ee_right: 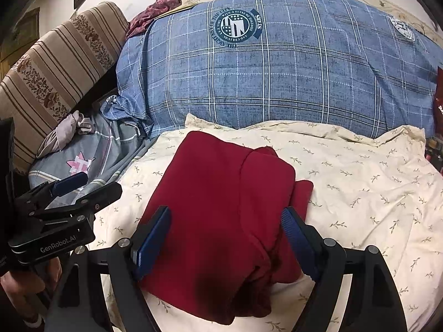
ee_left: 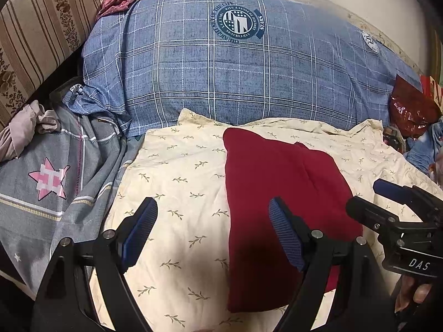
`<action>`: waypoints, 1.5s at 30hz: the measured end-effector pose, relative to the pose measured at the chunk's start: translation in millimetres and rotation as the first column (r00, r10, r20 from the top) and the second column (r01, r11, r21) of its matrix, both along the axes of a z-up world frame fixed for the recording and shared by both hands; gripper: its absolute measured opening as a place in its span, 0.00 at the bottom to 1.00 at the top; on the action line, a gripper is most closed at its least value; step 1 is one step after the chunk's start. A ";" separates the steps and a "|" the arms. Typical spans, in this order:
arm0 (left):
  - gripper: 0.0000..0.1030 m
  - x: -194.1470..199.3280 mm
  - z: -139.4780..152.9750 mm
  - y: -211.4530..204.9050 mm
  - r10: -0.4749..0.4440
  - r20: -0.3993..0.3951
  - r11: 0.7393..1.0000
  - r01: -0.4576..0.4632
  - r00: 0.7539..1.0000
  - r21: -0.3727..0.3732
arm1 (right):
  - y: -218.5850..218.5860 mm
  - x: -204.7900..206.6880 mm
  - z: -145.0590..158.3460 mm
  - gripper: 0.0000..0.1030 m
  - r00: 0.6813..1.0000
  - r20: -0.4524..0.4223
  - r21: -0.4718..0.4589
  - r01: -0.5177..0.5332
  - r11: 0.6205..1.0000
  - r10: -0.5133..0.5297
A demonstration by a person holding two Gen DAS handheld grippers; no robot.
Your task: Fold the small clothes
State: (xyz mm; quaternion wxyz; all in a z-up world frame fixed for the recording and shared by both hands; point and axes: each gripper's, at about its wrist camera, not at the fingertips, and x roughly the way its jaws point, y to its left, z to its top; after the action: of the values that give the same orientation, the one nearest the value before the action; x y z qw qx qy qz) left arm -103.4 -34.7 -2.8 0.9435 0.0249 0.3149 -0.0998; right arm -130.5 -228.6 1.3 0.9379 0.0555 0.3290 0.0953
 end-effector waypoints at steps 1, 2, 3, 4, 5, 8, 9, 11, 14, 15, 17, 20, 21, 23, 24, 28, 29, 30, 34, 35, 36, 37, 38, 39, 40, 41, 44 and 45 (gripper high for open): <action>0.81 0.0 0.1 0.0 0.000 0.002 1.000 0.000 1.000 0.001 | 0.0 0.2 -0.2 0.81 1.000 0.000 -0.001 0.000 1.000 0.000; 0.81 -0.1 0.2 -0.1 0.002 0.004 1.000 -0.002 1.000 0.003 | 0.1 0.6 -0.2 0.81 1.000 0.001 -0.002 -0.001 1.000 0.001; 0.81 0.0 0.2 0.0 0.003 0.004 1.000 -0.003 1.000 0.002 | -0.1 0.5 -0.3 0.81 1.000 0.001 -0.001 0.000 1.000 0.000; 0.81 0.3 -0.1 0.3 0.002 0.003 1.000 -0.002 1.000 0.000 | 0.0 0.4 -0.3 0.81 1.000 0.001 0.000 -0.001 1.000 0.001; 0.81 0.6 -0.5 0.6 0.001 0.002 1.000 -0.001 1.000 -0.001 | -0.2 0.3 -0.3 0.81 1.000 0.002 0.003 0.000 1.000 0.000; 0.81 2.1 -3.4 0.2 0.003 -0.007 1.000 -0.003 1.000 0.004 | -0.4 1.4 -0.5 0.81 1.000 0.003 0.002 -0.004 1.000 0.004; 0.81 2.8 -4.2 0.6 0.002 -0.011 1.000 -0.002 1.000 0.008 | -0.4 2.0 -0.7 0.81 1.000 0.003 0.002 -0.005 1.000 0.005; 0.81 2.9 -5.3 1.2 0.004 -0.015 1.000 -0.004 1.000 0.016 | -0.7 3.7 -1.1 0.81 1.000 0.003 0.007 -0.008 1.000 0.008; 0.81 2.6 -5.4 2.9 0.013 -0.021 1.000 -0.012 1.000 0.028 | -1.4 6.8 -1.3 0.81 1.000 0.008 0.017 -0.012 1.000 0.012; 0.81 2.5 -5.6 3.2 0.014 -0.021 0.999 -0.014 1.000 0.034 | -1.7 8.0 -1.9 0.81 1.000 0.009 0.022 -0.013 1.000 0.013; 0.81 3.0 -5.8 3.4 0.017 -0.023 0.999 -0.016 1.000 0.042 | -1.6 10.2 -3.2 0.81 1.000 0.004 0.026 -0.017 1.000 0.017; 0.81 3.9 -5.8 3.0 0.017 -0.026 0.999 -0.016 1.000 0.041 | -1.1 11.5 -5.1 0.81 1.000 -0.001 0.023 -0.019 1.000 0.020; 0.81 4.1 -5.8 2.3 0.015 -0.026 0.999 -0.014 1.000 0.040 | -1.3 11.2 -5.5 0.81 1.000 -0.002 0.022 -0.019 1.000 0.019; 0.81 4.8 -5.3 -0.3 0.008 -0.026 0.999 -0.007 1.000 0.041 | -2.8 10.5 -6.4 0.81 1.000 -0.004 0.025 -0.016 1.000 0.016; 0.81 5.3 -4.9 -1.5 0.006 -0.025 0.999 -0.005 1.000 0.042 | -3.6 10.6 -6.6 0.81 1.000 -0.007 0.026 -0.012 1.000 0.013; 0.81 5.9 -2.3 -5.7 -0.001 -0.017 0.999 0.002 1.000 0.045 | -7.0 9.8 -5.5 0.81 1.000 -0.012 0.034 -0.003 0.999 0.003; 0.81 6.1 -1.0 -7.2 -0.003 -0.014 0.999 0.004 1.000 0.047 | -7.3 9.3 -4.6 0.81 1.000 -0.013 0.031 0.000 1.000 0.000; 0.81 6.6 -0.2 -8.0 -0.005 -0.011 0.999 0.006 1.000 0.047 | -7.5 8.6 -3.3 0.81 1.000 -0.011 0.027 0.000 1.000 0.000; 0.81 10.3 -0.5 -9.7 -0.009 -0.009 0.999 0.010 1.000 0.031 | -7.2 7.3 1.3 0.81 1.000 0.000 0.008 0.005 1.000 -0.005; 0.81 11.7 -2.1 -10.3 -0.011 -0.014 1.000 0.012 1.000 0.029 | -7.9 7.5 1.8 0.81 1.000 0.001 0.010 0.007 1.000 -0.007; 0.81 12.6 -3.2 -10.8 -0.012 -0.018 0.999 0.013 1.000 0.031 | -8.6 8.0 1.5 0.81 1.000 0.001 0.013 0.008 1.000 -0.008; 0.81 13.0 -4.1 -10.8 -0.013 -0.018 0.999 0.014 1.000 0.035 | -9.0 8.6 1.2 0.81 1.000 0.000 0.015 0.009 1.000 -0.009; 0.81 13.2 -5.0 -11.1 -0.011 -0.016 0.999 0.012 1.000 0.039 | -9.2 9.4 0.7 0.81 1.000 -0.002 0.016 0.010 1.000 -0.010; 0.81 13.5 -5.5 -11.0 -0.009 -0.017 0.999 0.010 1.000 0.040 | -9.4 10.2 0.2 0.81 1.000 -0.004 0.016 0.011 1.000 -0.011; 0.81 13.9 -6.0 -10.4 -0.009 -0.019 0.999 0.009 1.000 0.037 | -9.4 10.8 -0.2 0.81 1.000 -0.005 0.016 0.011 1.000 -0.011; 0.81 14.4 -6.8 -9.3 -0.008 -0.022 0.999 0.008 1.000 0.031 | -9.5 11.6 -0.7 0.81 1.000 -0.007 0.017 0.011 1.000 -0.011; 0.81 15.7 -8.6 -8.1 -0.006 -0.025 1.000 0.007 1.000 0.031 | -8.8 12.3 -1.9 0.81 1.000 -0.010 0.017 0.008 1.000 -0.008; 0.81 16.0 -9.2 -8.0 -0.007 -0.025 0.999 0.008 1.000 0.032 | -8.4 12.6 -2.3 0.81 1.000 -0.011 0.017 0.007 1.000 -0.007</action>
State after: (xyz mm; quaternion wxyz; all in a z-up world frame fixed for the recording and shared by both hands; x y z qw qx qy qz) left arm -87.4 -42.6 -12.0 0.9387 0.0399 0.3281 -0.0984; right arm -117.9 -237.0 -1.0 0.9359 0.0650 0.3331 0.0946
